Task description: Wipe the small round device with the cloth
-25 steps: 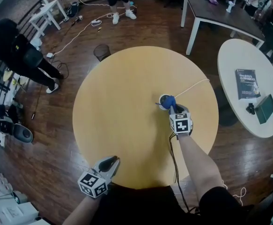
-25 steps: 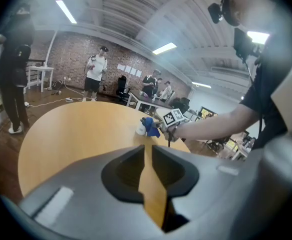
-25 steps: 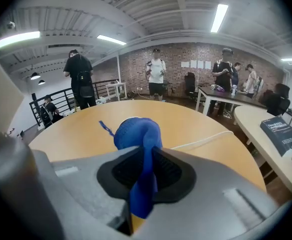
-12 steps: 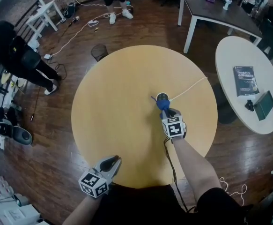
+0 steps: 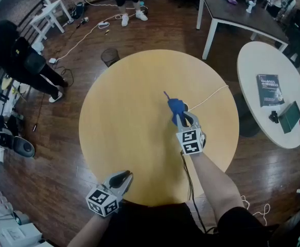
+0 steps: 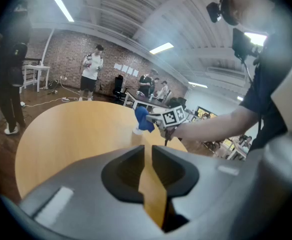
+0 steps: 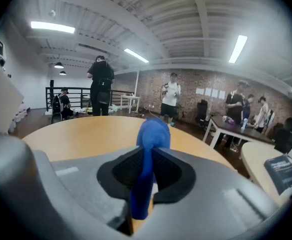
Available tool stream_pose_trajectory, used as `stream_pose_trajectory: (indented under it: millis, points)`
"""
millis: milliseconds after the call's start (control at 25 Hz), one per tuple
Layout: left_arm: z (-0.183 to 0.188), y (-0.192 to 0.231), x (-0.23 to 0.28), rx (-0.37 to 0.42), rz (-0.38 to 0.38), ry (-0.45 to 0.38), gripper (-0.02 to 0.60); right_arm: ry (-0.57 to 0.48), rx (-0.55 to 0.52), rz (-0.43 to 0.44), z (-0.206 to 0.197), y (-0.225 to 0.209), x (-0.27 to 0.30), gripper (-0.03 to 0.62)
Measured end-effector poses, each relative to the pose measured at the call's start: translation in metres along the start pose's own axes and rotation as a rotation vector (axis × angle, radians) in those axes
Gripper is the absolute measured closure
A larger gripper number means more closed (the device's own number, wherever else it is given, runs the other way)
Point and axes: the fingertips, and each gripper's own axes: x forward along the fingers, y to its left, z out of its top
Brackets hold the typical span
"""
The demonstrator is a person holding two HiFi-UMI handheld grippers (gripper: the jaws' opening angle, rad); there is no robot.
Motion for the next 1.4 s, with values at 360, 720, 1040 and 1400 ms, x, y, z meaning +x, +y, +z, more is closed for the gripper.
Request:
stream_pose_trajectory:
  millis: [360, 720, 1040, 1400]
  points:
    - [-0.01, 0.007, -0.011, -0.022, 0.031, -0.003, 0.529, 0.174, 0.021, -0.084, -0.022, -0.037, 0.025, 0.546]
    - [-0.013, 0.009, -0.009, -0.047, 0.026, -0.001, 0.529, 0.172, -0.06, -0.025, -0.024, -0.009, 0.026, 0.546]
    - [-0.009, 0.005, -0.004, -0.033, 0.004, 0.01, 0.529, 0.276, -0.046, 0.108, -0.054, 0.022, 0.031, 0.546]
    - [-0.01, 0.007, -0.005, -0.033, 0.004, 0.006, 0.53, 0.201, 0.15, -0.037, -0.063, -0.01, 0.002, 0.546]
